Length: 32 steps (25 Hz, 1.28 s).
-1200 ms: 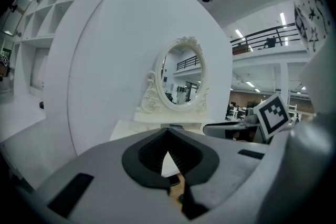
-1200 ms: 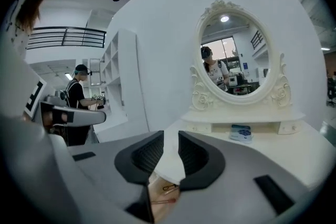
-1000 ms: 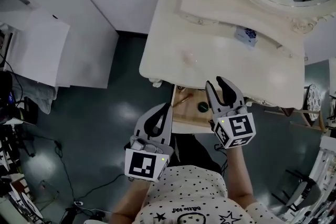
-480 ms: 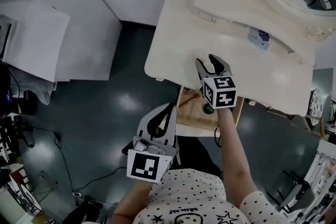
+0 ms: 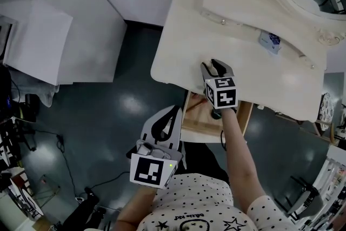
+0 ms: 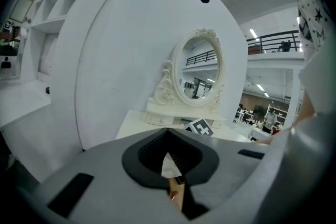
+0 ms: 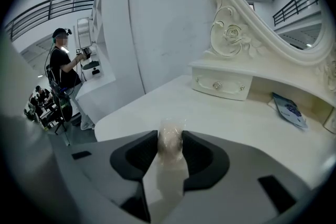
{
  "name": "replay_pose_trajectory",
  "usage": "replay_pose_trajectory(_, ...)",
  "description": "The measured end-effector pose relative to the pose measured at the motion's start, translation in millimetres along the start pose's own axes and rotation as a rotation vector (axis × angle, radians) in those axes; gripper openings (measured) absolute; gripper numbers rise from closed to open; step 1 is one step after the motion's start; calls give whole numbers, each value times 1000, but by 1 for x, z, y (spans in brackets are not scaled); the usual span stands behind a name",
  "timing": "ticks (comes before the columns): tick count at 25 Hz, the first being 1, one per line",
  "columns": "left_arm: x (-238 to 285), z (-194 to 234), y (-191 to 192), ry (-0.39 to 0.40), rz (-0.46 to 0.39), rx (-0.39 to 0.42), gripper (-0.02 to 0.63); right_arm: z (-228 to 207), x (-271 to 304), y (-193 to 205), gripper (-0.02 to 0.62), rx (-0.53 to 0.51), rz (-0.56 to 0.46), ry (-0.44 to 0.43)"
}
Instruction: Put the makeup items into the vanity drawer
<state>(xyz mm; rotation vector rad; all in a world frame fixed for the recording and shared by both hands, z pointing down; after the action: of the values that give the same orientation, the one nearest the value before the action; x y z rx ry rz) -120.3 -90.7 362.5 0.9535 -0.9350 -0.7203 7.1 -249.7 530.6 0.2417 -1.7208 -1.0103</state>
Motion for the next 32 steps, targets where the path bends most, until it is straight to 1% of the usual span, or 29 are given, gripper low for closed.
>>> replay_pose_trajectory(3,-2,3,0,2,5,13,2,1,-3,-2,146,5,-5,0)
replay_pose_trajectory(7,-3,1,-2,11,-3,16,2,1,-18,-13,141,29,-58,8)
replay_pose_trajectory(11,-7,-3,-8,23,-22,27,2,3,-48,-29,140,67,-147,9)
replay_pose_trajectory(16,-10,-12,-13,64,-35,41,2,0,-107,-36,138,140,-279,22)
replay_pose_trajectory(18,-10,-17,-15,81,-40,49,2,-1,-134,-31,138,170,-323,29)
replay_pose_trajectory(24,-13,-34,-17,127,-49,83,2,-5,-212,-1,137,247,-414,94)
replay_pose_trajectory(28,-17,-42,-19,143,-65,94,2,-3,-248,23,137,240,-425,125)
replay_pose_trajectory(32,-20,-49,-20,158,-68,111,2,1,-270,42,137,252,-414,144)
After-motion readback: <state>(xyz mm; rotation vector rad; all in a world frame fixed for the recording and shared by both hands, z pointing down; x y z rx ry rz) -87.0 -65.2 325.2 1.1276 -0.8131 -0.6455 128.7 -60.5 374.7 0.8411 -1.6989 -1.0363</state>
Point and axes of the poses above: the fingertips, and each gripper's own axes: x forward along the fingers, z to its left, y out of its underside, the point moved 5 cm from there along -x, backward along the fingers, and after that the axes turned 2 degrees about y, right-handed, at the moved point
